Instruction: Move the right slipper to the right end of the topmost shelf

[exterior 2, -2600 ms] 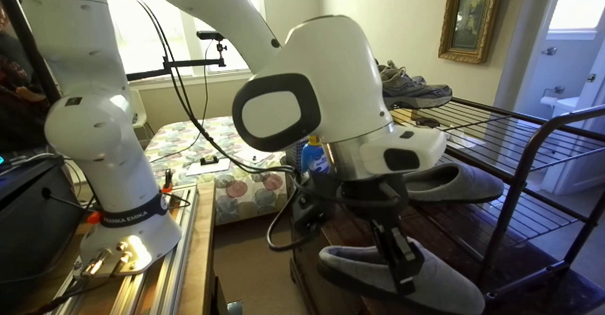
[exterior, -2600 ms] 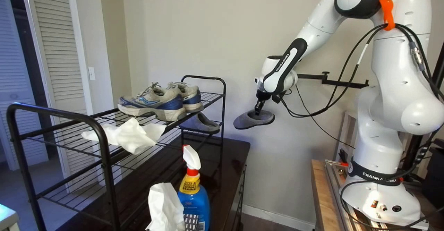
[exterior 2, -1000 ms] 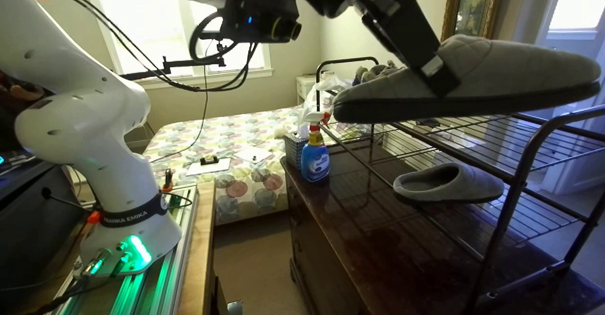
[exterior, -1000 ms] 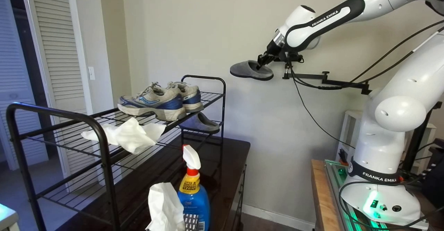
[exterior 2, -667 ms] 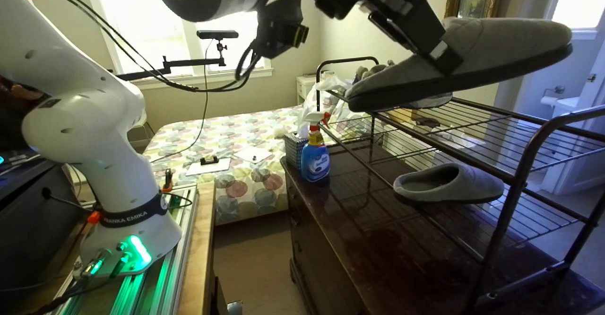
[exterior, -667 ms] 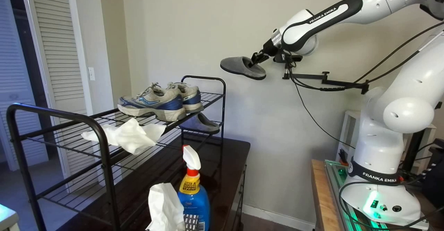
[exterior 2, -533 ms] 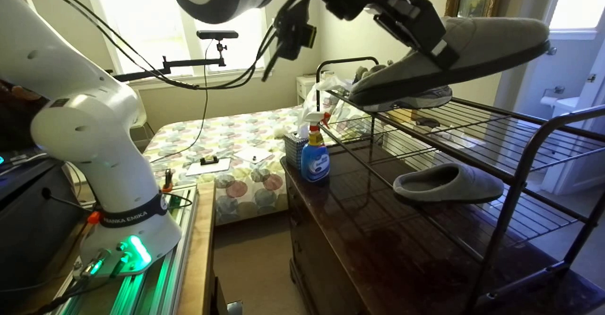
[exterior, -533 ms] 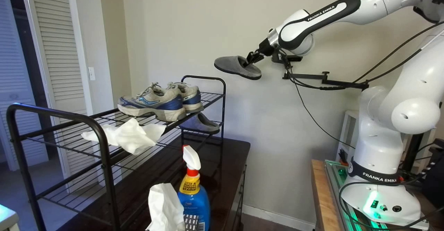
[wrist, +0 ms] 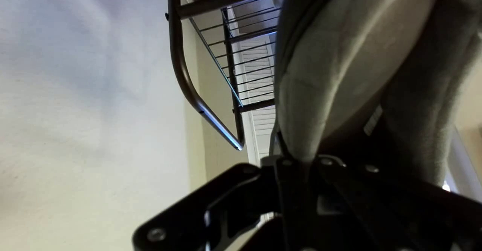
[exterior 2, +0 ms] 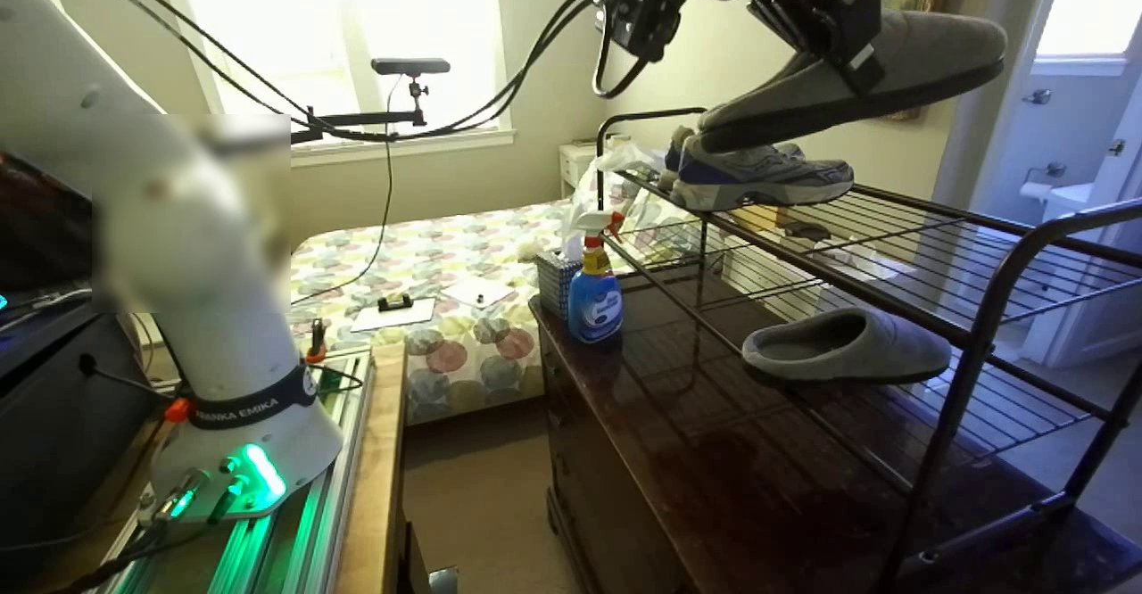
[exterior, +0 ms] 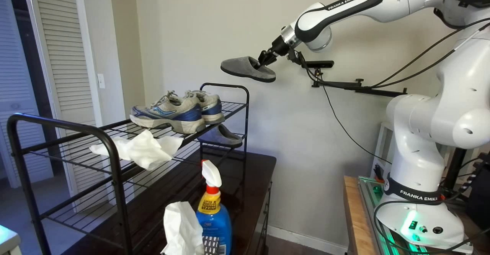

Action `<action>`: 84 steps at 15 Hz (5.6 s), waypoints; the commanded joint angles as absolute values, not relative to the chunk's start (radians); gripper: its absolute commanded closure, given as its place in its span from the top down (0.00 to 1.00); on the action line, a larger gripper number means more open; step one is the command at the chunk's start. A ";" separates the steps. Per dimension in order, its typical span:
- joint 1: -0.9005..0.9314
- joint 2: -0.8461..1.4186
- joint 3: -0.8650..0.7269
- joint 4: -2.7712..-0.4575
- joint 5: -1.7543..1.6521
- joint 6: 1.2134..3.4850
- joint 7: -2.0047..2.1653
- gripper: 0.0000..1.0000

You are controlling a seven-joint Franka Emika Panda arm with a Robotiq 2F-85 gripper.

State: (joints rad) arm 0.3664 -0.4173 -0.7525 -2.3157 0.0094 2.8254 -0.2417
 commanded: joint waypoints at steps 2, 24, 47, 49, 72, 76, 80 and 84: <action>0.308 -0.388 -0.695 -2.311 0.088 2.823 -0.297 0.05; 0.874 0.025 -1.228 -1.919 0.480 2.681 -0.495 0.01; -0.039 0.304 -0.354 -1.686 0.621 2.537 -0.580 0.01; -0.118 0.344 -0.271 -1.628 0.605 2.537 -0.537 0.01; -0.327 0.478 -0.053 -1.521 0.401 2.524 -0.385 0.38; -0.315 0.437 -0.072 -1.543 0.337 2.521 -0.349 0.66; -0.317 0.343 -0.074 -1.578 0.317 2.530 -0.354 0.92; -0.326 0.252 -0.076 -1.608 0.341 2.522 -0.380 1.00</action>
